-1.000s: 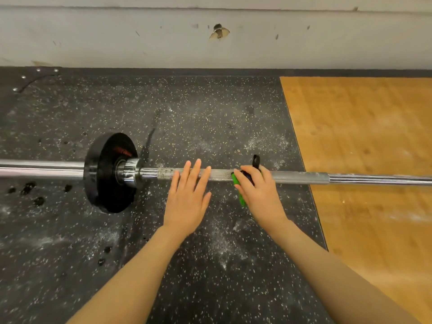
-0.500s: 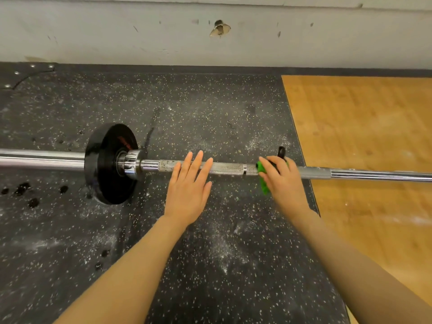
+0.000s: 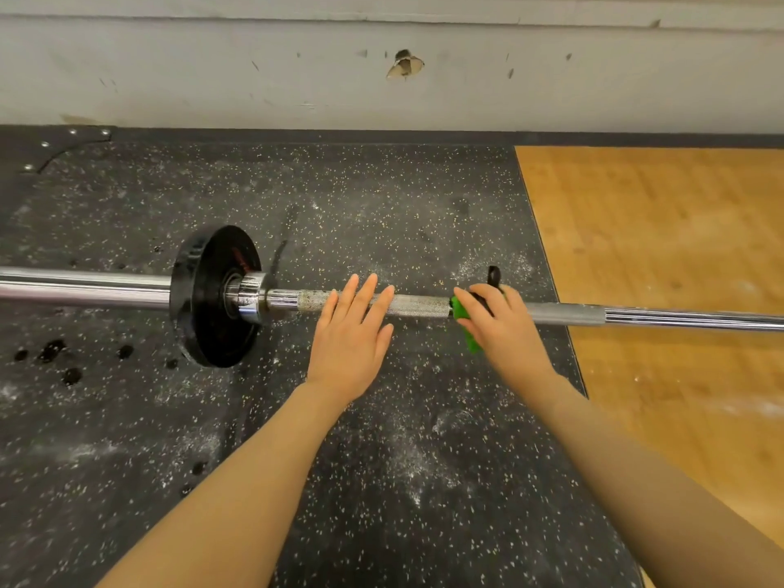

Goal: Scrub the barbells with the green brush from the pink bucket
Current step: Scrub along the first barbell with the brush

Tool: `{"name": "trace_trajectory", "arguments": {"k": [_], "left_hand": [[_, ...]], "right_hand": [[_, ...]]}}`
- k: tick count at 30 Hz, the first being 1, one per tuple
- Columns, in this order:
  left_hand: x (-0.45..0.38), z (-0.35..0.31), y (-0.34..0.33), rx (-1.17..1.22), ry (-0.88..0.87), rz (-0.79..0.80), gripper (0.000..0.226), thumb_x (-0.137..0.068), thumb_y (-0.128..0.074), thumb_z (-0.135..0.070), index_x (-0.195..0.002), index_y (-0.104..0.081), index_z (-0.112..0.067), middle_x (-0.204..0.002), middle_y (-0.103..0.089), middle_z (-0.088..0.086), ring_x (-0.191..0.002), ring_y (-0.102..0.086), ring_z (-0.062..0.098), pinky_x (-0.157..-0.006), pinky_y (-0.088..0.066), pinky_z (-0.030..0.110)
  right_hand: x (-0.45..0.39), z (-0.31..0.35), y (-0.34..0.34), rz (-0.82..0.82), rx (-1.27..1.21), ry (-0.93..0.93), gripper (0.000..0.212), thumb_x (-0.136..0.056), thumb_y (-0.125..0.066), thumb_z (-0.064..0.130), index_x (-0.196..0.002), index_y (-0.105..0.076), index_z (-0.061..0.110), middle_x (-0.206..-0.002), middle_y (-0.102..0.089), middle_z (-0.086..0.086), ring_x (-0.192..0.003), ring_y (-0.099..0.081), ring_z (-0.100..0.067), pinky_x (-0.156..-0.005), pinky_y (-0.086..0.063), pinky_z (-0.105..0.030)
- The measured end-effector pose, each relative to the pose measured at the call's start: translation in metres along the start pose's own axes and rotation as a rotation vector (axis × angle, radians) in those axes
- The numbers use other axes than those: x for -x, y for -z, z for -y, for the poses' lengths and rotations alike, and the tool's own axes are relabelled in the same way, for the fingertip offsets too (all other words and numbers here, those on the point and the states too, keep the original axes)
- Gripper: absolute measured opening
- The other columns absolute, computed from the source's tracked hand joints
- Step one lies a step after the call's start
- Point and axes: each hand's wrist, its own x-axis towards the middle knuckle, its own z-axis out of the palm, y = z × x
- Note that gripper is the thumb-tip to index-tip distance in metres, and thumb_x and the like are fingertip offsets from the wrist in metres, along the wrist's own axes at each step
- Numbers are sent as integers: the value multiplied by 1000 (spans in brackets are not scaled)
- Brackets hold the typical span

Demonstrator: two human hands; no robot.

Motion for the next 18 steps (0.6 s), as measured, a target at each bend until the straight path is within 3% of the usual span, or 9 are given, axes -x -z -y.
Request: {"name": "trace_trajectory", "arguments": {"k": [7, 12, 18], "left_hand": [[-3, -1, -3, 35, 20, 7, 57, -99, -12, -45, -151, -24, -24, -159, -16, 0, -148, -3, 23, -119, 1, 40], [-15, 0, -1, 23, 30, 9, 61, -97, -7, -48, -151, -23, -25, -160, -15, 1, -148, -3, 24, -117, 3, 39], [-49, 5, 6, 39, 48, 67, 55, -101, -15, -46, -152, -19, -26, -161, -9, 0, -148, 4, 23, -117, 5, 39]], "right_hand": [[5, -2, 7, -39, -84, -91, 36, -93, -54, 18, -124, -61, 1, -118, -58, -17, -105, -47, -34, -88, -45, -45], [0, 3, 8, -87, -107, -107, 36, -97, -49, 20, -126, -60, 1, -120, -57, -16, -108, -46, -32, -93, -39, -39], [-17, 6, 3, -103, -96, -93, 35, -91, -61, 12, -124, -61, 0, -121, -58, -16, -108, -48, -32, -90, -45, -43]]}}
